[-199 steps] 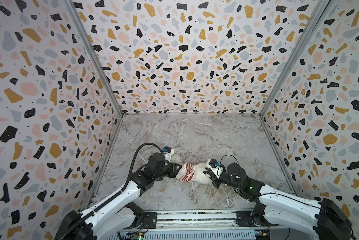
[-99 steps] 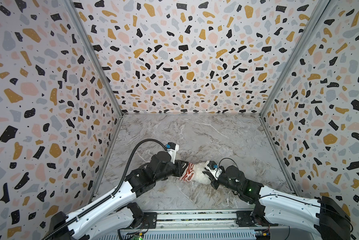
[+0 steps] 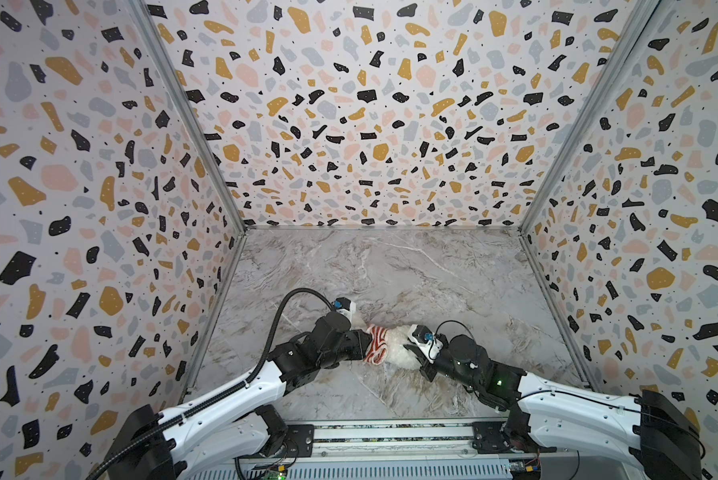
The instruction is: Dress the teddy bear
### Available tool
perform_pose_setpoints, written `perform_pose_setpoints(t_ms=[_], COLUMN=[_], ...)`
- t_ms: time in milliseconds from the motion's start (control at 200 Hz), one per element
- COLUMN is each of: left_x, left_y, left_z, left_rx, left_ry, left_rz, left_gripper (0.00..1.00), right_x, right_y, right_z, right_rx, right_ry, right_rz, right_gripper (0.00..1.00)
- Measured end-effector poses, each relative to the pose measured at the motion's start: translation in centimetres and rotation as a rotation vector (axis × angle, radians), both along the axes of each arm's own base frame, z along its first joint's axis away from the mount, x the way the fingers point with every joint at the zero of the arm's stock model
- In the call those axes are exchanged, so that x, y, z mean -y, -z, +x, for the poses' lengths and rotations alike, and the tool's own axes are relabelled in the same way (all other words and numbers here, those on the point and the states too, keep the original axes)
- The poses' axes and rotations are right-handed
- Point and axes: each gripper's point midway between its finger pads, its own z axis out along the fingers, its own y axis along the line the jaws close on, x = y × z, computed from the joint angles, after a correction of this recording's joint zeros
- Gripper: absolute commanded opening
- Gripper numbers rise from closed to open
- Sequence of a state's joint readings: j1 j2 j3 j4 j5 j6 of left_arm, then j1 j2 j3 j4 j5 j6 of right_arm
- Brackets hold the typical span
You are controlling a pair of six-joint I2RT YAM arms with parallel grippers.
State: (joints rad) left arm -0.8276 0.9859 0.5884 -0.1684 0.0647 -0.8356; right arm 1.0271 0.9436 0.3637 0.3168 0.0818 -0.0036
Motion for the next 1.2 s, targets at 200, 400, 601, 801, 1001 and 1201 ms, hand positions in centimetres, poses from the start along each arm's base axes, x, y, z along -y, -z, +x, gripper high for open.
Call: perform_pose_setpoints(t_ms=[200, 400, 601, 801, 1001, 1201], left_x=[0.1, -0.2, -0.4, 0.1, 0.7, 0.9], left_y=[0.0, -0.1, -0.5, -0.3, -0.1, 0.0], left_z=[0.2, 0.2, 0.0, 0.0, 0.4, 0.5], left_rx=[0.005, 0.012, 0.021, 0.011, 0.014, 0.011], left_ry=[-0.008, -0.02, -0.021, -0.007, -0.004, -0.007], left_rz=[-0.009, -0.013, -0.025, -0.039, -0.052, -0.059], left_gripper=[0.18, 0.14, 0.13, 0.17, 0.15, 0.01], right_x=[0.0, 0.0, 0.0, 0.0, 0.0, 0.0], right_y=[-0.1, -0.1, -0.2, -0.3, -0.3, -0.2], right_z=[0.1, 0.1, 0.2, 0.1, 0.1, 0.2], right_rx=[0.006, 0.007, 0.009, 0.012, 0.015, 0.017], right_ry=[0.003, 0.006, 0.009, 0.008, 0.011, 0.013], right_rz=[0.002, 0.001, 0.002, 0.005, 0.004, 0.002], right_gripper=[0.0, 0.0, 0.0, 0.0, 0.0, 0.0])
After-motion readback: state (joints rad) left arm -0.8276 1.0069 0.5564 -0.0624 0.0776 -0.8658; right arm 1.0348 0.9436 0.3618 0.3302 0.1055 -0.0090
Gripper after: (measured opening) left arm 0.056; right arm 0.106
